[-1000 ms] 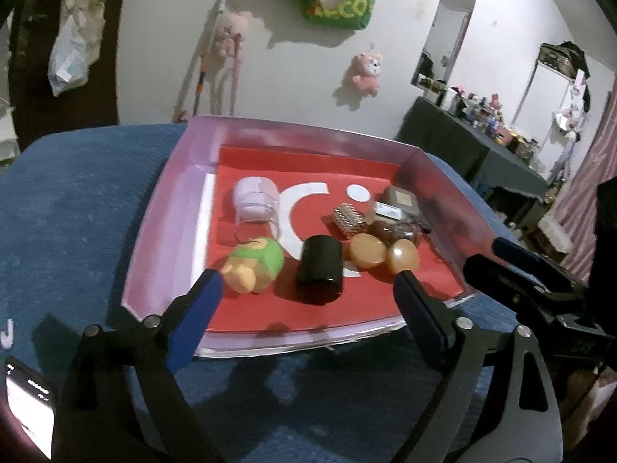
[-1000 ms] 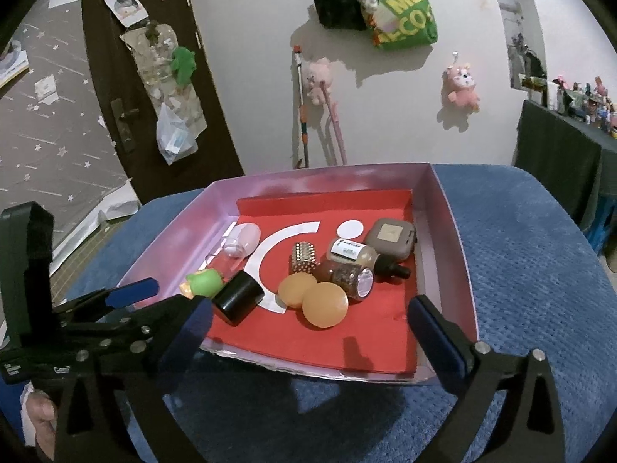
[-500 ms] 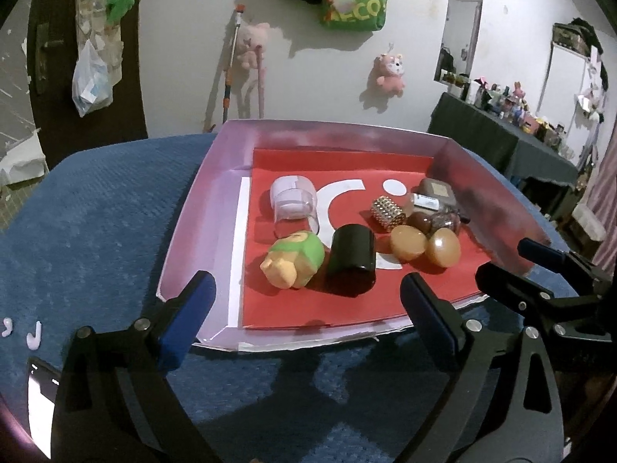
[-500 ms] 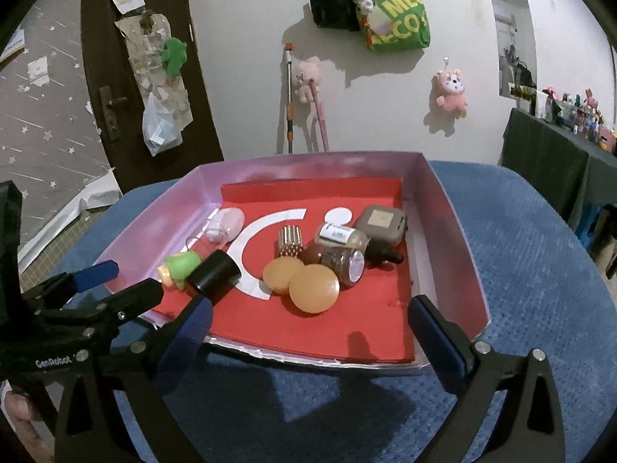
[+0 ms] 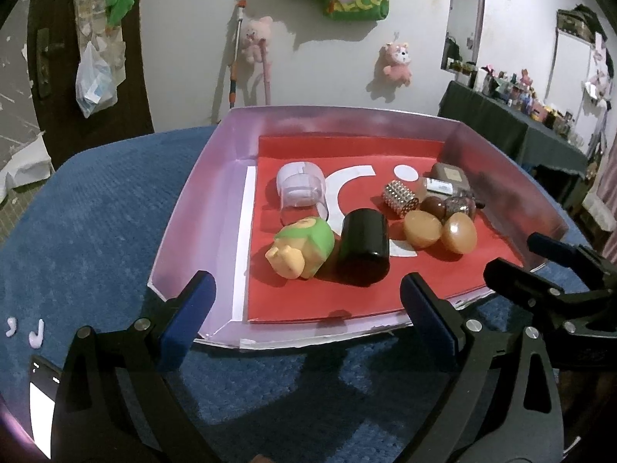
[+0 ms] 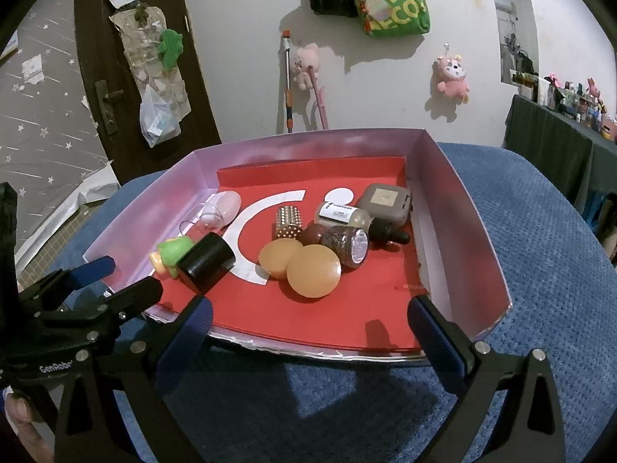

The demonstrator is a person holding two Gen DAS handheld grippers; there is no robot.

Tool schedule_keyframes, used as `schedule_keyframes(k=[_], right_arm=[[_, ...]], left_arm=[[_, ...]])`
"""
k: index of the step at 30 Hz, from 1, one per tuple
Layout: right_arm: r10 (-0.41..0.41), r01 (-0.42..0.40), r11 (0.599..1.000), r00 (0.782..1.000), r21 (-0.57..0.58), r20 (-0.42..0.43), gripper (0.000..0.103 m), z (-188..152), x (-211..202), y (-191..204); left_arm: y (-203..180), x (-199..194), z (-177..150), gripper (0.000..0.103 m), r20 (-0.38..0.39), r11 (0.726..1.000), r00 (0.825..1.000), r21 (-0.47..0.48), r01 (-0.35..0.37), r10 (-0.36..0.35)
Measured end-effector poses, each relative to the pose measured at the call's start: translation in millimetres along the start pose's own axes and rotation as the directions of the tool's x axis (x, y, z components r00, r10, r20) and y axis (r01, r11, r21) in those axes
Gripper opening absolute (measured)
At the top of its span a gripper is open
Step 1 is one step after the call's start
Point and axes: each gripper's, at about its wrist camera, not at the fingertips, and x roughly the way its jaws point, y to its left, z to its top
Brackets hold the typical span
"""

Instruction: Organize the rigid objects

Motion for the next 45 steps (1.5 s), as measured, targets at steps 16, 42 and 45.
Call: schedule_keyframes(k=[16, 42, 45], right_arm=[[-0.01, 0.01, 1.0, 1.0, -0.003, 0.004, 0.103, 1.4, -0.9, 0.5], [-0.006, 0.006, 1.0, 1.0, 0.007, 0.02, 0.103, -31.0, -42.2, -8.2], [-0.002, 0.001, 1.0, 1.0, 0.017, 0.009, 0.103, -36.1, -42.5, -12.2]], left_arm=[[1.1, -2.8, 0.3, 0.098, -0.005, 1.0, 1.0, -0.011, 0.008, -0.008], [-25.0, -29.3, -31.9, 0.103, -0.016, 0.999, 1.0, 0.037, 0.004, -0.003], [-25.7, -29.8, -36.1, 0.103, -0.029, 0.999, 1.0, 0.035, -0.001, 0.002]])
